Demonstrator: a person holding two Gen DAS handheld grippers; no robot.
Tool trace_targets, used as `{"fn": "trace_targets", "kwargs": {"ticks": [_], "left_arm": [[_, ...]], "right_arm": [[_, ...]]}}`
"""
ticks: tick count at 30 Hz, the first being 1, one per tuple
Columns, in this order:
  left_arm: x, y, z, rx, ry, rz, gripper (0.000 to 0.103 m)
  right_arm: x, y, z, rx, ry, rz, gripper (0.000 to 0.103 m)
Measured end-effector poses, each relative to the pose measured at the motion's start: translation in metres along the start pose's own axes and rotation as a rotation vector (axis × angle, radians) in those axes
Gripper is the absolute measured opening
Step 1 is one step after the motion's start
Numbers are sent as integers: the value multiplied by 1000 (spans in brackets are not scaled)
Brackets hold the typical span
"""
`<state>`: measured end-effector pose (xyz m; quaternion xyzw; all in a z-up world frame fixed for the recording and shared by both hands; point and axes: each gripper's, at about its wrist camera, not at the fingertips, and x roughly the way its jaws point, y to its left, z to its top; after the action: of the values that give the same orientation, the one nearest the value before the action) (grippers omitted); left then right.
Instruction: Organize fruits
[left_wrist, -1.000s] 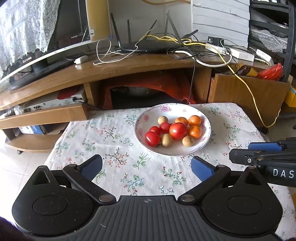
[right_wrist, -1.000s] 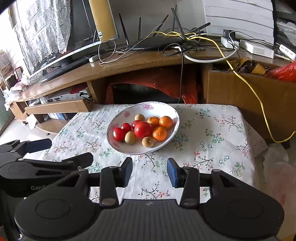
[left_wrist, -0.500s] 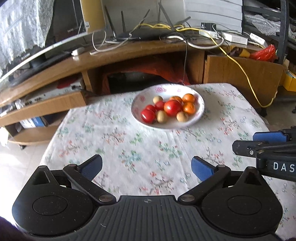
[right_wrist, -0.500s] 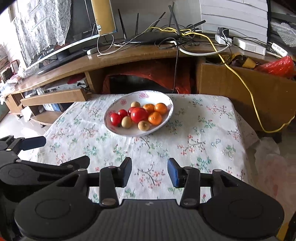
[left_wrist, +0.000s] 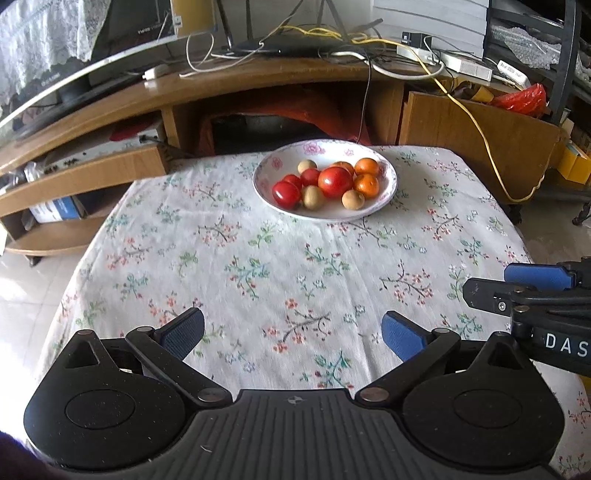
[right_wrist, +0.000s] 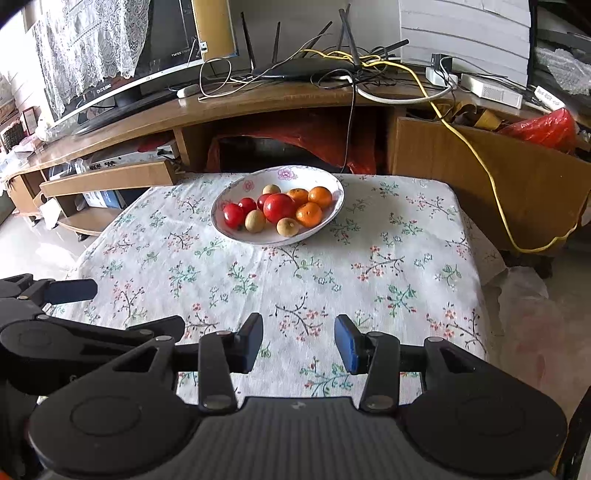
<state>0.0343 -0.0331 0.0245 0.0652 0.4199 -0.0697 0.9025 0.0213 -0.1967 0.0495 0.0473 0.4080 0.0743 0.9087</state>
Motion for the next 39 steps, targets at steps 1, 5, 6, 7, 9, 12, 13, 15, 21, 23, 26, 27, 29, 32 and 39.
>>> {"fn": "trace_targets", "kwargs": {"ticks": [1,5,6,7,9,12,13,15,21,23,26,27,29,32,39], "left_arm": [[-1,0,-1,-1,0,1,103],[-4,0,-5,-1,1,10,103],[-5,0,-6,-3,1,12,103],[-5,0,-7,-3,2,12,103],[-6,1,-8,-5,4,12,103],[-6,2,-11,-8,15,8,103],[-5,2,-12,-12,18,7,103],[-5,3,-14,-19,26,4,103],[-4,5,-19,-36,42,-10,103],[-4,4,-20,-37,45,-10,103],[-4,4,-23,-40,50,-11,103],[-5,3,-23,-37,50,-10,103],[-5,3,-25,-32,50,-4,103],[-5,5,-27,-40,54,17,103],[-10,8,-28,-50,36,30,103]], "right_arm": [[0,0,-2,0,3,0,42],[-2,2,-6,-3,11,1,42],[-2,3,-7,-4,11,2,42],[-3,4,-8,-5,12,3,42],[-4,5,-10,-6,11,6,42],[-5,6,-11,-10,10,7,42],[-6,7,-12,-13,10,7,42],[-6,8,-14,-16,13,7,42],[-7,12,-15,-19,14,12,42],[-7,12,-16,-20,15,15,42],[-6,12,-17,-18,20,17,42],[-7,12,-18,-16,21,17,42],[-7,12,-20,-14,26,18,42],[-8,12,-23,-9,30,14,42],[-11,12,-29,1,41,9,42]]}}
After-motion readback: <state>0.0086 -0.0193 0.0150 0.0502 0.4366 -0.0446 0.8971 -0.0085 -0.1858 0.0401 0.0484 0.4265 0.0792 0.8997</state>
